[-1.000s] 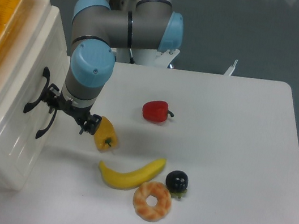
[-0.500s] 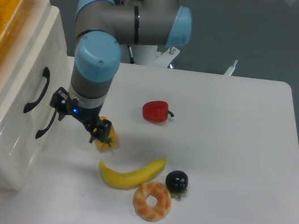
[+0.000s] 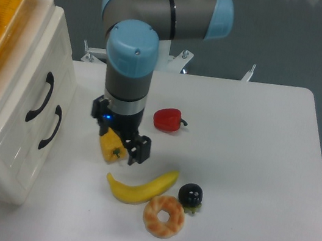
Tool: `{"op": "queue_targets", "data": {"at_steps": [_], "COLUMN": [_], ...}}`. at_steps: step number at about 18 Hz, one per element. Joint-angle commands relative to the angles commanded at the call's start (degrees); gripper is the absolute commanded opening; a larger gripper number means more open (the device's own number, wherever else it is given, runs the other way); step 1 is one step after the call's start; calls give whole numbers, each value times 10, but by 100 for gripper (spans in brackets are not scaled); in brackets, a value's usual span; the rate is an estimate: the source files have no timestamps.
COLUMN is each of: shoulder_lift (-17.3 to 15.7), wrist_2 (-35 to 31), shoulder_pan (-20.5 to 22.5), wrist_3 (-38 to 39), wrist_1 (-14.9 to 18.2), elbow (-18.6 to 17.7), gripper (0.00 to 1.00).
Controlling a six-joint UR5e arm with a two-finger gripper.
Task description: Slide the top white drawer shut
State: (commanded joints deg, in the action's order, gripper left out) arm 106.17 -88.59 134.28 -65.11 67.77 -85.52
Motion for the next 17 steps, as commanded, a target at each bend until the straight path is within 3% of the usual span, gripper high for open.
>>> {"op": "queue_targets", "data": {"at_steps": [7, 17], "shoulder_lift": [-18, -57], "wrist_2": [-2, 18], "shoulder_pan": [84, 149], "wrist_3": [-199, -304], "wrist_1": [1, 3], "elbow": [2, -36], "gripper": [100, 100]}}
